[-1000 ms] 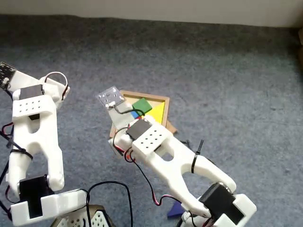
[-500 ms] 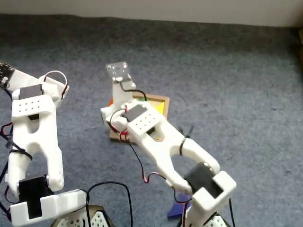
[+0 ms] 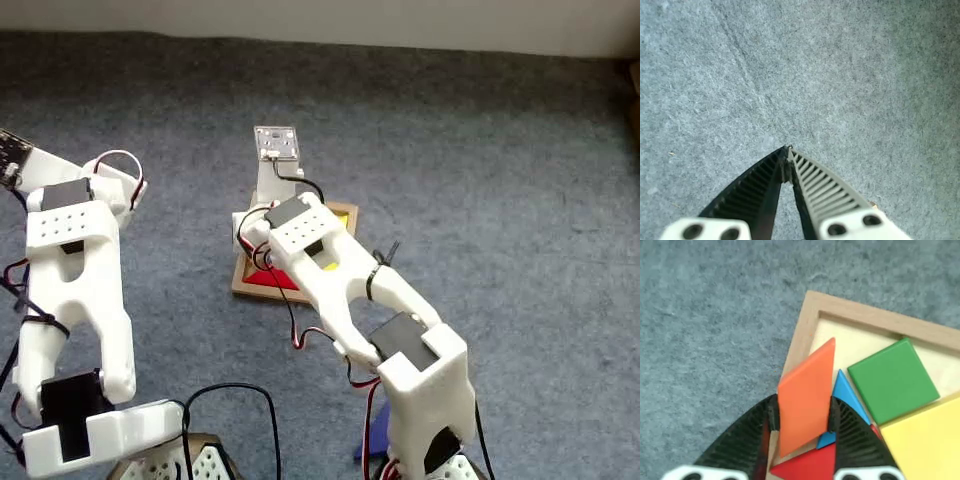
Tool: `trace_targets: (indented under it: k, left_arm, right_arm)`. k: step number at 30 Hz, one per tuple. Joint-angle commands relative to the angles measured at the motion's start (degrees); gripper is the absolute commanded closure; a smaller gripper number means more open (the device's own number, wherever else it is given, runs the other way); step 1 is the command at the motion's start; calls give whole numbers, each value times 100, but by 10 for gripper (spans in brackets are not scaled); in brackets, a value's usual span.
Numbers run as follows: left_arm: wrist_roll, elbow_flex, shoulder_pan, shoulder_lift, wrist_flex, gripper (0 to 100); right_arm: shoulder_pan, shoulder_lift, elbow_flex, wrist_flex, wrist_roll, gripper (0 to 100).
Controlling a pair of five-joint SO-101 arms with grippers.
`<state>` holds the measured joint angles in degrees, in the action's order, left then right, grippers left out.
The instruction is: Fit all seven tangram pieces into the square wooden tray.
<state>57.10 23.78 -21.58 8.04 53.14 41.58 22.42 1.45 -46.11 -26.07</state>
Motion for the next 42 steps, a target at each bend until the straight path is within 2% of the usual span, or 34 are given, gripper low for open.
trace_targets:
  k: [1, 6, 11, 20, 24, 31, 38, 42]
  left_arm:
    - [-62, -198, -57, 268, -88, 986]
    - [-62, -198, -57, 268, -88, 986]
    - [-62, -198, -48, 268, -88, 986]
    - [-70, -198, -48, 268, -88, 986]
    - [-70, -207, -48, 268, -88, 986]
    - [-70, -207, -48, 277, -88, 986]
    - [-70, -207, -48, 277, -88, 986]
    - [-70, -207, -48, 268, -88, 986]
  right_arm:
    - [-92, -101, -330, -154, -62, 926]
    - [-75, -92, -312, -154, -62, 835]
    - [136, -119, -321, -207, -62, 829]
    - [382, -119, -1095, -1270, -9, 828]
    - [189, -119, -1341, -1499, 677, 833]
    - [-84, -75, -1332, -1112, 1635, 995]
    - [40, 497, -866, -875, 1723, 993]
    - [48, 646, -857, -1130, 1723, 993]
